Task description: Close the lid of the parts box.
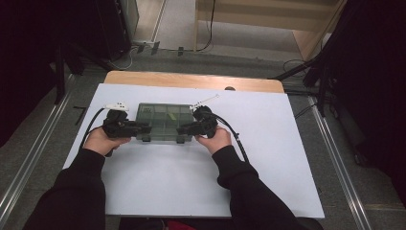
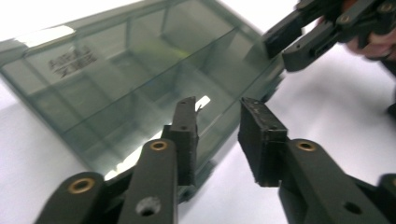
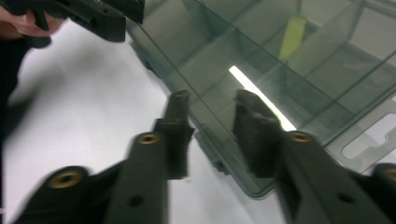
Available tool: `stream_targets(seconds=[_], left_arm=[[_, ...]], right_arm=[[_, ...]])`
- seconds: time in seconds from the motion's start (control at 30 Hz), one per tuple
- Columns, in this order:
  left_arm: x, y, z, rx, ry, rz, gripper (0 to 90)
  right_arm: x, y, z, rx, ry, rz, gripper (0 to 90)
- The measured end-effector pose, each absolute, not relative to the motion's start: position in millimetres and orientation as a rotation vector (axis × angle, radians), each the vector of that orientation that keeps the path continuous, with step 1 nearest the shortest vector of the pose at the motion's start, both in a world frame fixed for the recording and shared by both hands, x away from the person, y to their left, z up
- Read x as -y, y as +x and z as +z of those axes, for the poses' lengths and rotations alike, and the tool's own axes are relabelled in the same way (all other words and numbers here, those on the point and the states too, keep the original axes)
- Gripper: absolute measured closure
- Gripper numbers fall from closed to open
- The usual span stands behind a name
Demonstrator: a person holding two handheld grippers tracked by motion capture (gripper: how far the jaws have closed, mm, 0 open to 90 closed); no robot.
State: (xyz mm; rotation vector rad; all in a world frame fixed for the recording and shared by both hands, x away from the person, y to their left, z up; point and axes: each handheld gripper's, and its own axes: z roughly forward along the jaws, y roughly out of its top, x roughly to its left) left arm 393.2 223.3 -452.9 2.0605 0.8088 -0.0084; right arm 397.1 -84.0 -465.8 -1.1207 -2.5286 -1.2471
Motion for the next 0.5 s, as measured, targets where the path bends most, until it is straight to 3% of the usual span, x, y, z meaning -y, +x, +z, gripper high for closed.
stream_targets(seconds=[0.2, 0.33, 0.5], left_arm=[[-218, 383, -444, -0.778, 2.059, -0.008, 49.6], [-216, 380, -441, -0.786, 2.059, -0.018, 38.7], [-210, 372, -441, -0.776, 2.06, 0.01, 32.7]], right_arm=[[92, 385, -451, 2.578, -1.041, -1.342, 41.2], [97, 375, -446, 2.574, -1.016, -1.373, 36.6], [103, 368, -450, 2.586, -0.976, -1.367, 29.2]])
